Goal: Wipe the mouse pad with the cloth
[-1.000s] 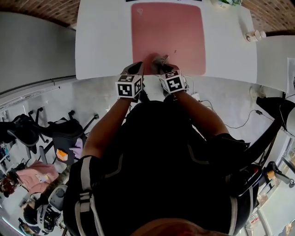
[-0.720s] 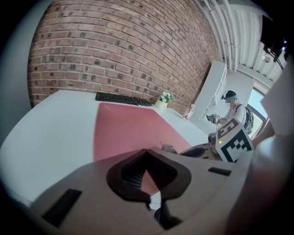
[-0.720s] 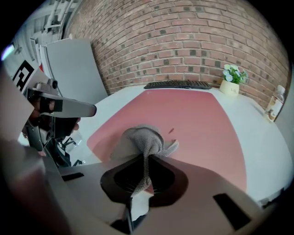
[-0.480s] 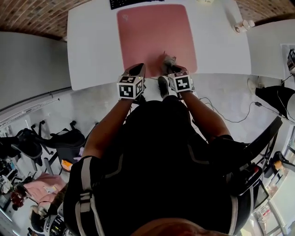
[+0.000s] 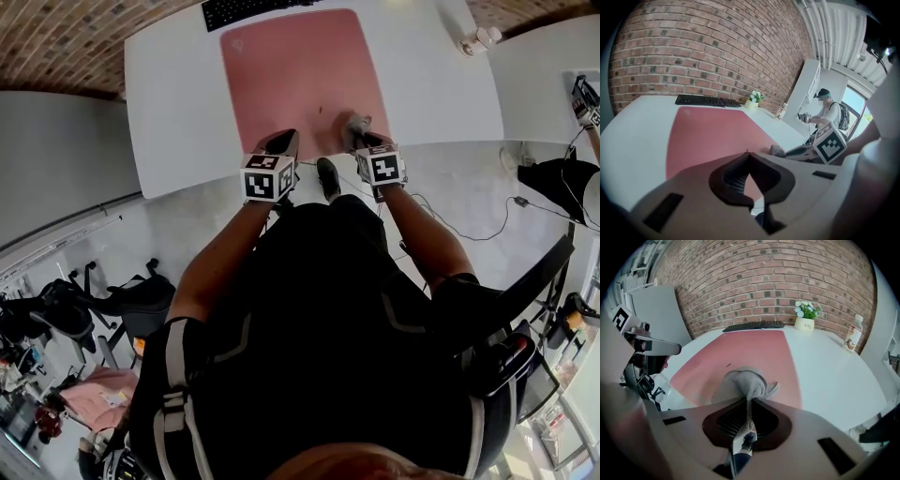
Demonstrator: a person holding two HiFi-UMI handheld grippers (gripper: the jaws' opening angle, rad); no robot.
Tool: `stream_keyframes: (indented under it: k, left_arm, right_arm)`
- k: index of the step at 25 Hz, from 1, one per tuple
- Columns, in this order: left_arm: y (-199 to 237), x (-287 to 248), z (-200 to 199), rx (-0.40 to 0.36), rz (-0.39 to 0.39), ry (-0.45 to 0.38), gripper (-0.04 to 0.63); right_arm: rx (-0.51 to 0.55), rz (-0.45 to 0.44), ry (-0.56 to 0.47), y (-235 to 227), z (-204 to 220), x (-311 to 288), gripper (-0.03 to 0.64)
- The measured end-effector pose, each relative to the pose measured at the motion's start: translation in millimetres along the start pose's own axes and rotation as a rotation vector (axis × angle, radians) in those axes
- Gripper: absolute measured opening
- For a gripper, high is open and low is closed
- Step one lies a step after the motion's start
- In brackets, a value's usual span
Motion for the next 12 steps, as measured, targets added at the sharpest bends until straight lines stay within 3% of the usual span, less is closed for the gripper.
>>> stream_keyframes:
  k: [12]
  left_arm:
    - [-3, -4, -9, -0.032, 0.031, -0.012, 0.0]
  right_arm:
    - [-0.027, 0.104, -0.025, -44, -2, 19, 0.034]
Point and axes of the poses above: the fingertips, and each gripper's own axes: x backward along the fingers, y to its left, z out of its underside, the point moved 9 cm from there along x, backward along the fingers, and after that the axes turned 15 degrees about -x, right-handed, at the moved point
